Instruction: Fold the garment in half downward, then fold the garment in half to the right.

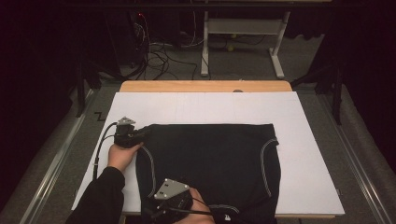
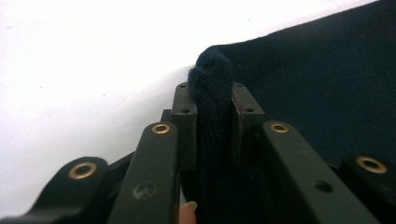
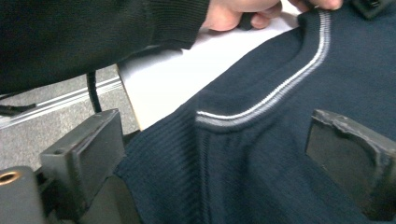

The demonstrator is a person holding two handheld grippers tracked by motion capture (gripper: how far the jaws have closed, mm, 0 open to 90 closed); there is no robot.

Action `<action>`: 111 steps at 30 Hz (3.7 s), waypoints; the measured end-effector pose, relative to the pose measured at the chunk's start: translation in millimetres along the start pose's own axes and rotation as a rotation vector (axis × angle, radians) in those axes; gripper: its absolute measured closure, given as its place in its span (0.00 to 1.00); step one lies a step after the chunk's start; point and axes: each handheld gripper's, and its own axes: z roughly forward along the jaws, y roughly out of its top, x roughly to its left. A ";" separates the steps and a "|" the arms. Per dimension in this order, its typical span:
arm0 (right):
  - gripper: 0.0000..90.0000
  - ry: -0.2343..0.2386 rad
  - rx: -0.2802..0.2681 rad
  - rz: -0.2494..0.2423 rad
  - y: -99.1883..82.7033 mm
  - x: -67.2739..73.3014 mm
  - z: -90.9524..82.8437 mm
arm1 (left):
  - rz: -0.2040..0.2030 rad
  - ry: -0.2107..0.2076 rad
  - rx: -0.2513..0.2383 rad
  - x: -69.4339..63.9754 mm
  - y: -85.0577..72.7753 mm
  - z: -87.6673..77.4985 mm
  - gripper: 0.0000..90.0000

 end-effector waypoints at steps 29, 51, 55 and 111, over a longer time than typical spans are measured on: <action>0.23 -0.159 0.203 -0.052 16.4 24.0 57.3 | -0.010 -0.004 -0.049 0.2 -4.2 -5.6 0.80; 0.82 -0.160 0.178 -0.046 7.3 4.2 36.8 | -0.016 0.008 -0.061 -1.4 -6.4 -7.9 0.79; 0.83 -0.180 0.101 -0.079 10.8 9.3 27.6 | -0.017 0.003 -0.061 -1.0 -6.4 -7.8 0.79; 0.83 -0.098 -0.170 -0.020 46.8 0.2 -15.0 | -0.160 0.093 -0.188 -14.8 41.8 -56.3 0.83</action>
